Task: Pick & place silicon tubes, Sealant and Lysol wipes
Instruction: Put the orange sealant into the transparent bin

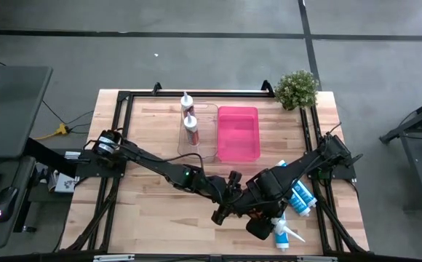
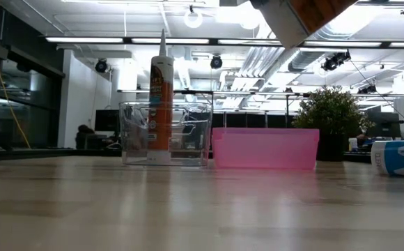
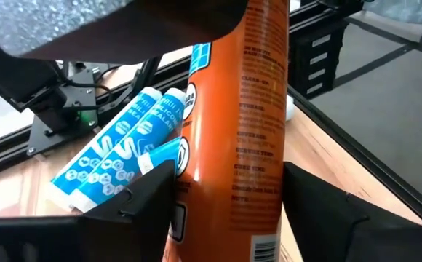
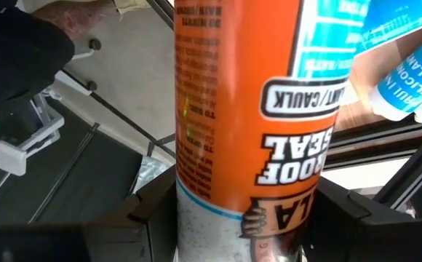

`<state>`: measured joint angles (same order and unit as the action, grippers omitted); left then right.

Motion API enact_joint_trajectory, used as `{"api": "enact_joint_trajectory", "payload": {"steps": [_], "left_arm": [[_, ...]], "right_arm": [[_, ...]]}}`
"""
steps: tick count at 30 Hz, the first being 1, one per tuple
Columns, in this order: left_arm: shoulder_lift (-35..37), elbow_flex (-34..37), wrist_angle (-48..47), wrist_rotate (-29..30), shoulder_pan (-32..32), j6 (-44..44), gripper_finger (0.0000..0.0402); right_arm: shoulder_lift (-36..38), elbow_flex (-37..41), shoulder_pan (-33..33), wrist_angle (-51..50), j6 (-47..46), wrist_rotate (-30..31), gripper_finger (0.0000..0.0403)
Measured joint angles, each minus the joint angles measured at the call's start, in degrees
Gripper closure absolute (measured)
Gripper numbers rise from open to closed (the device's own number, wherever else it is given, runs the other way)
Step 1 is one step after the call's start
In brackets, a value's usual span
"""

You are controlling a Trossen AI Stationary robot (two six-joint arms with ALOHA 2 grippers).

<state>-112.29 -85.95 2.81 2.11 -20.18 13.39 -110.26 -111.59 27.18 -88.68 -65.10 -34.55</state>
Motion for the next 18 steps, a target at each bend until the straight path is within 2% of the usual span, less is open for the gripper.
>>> {"api": "enact_joint_trajectory", "payload": {"steps": [5, 18], "left_arm": [[0.00, 0.00, -0.23, 0.38, 0.00, 0.32, 0.0212], [0.00, 0.00, -1.09, 0.19, -0.04, -0.22, 0.0224]], "right_arm": [[0.00, 0.00, -0.02, 0.09, -0.26, 0.15, 0.0196], [0.00, 0.00, -0.02, 0.31, -0.47, 0.78, 0.0196]]}}
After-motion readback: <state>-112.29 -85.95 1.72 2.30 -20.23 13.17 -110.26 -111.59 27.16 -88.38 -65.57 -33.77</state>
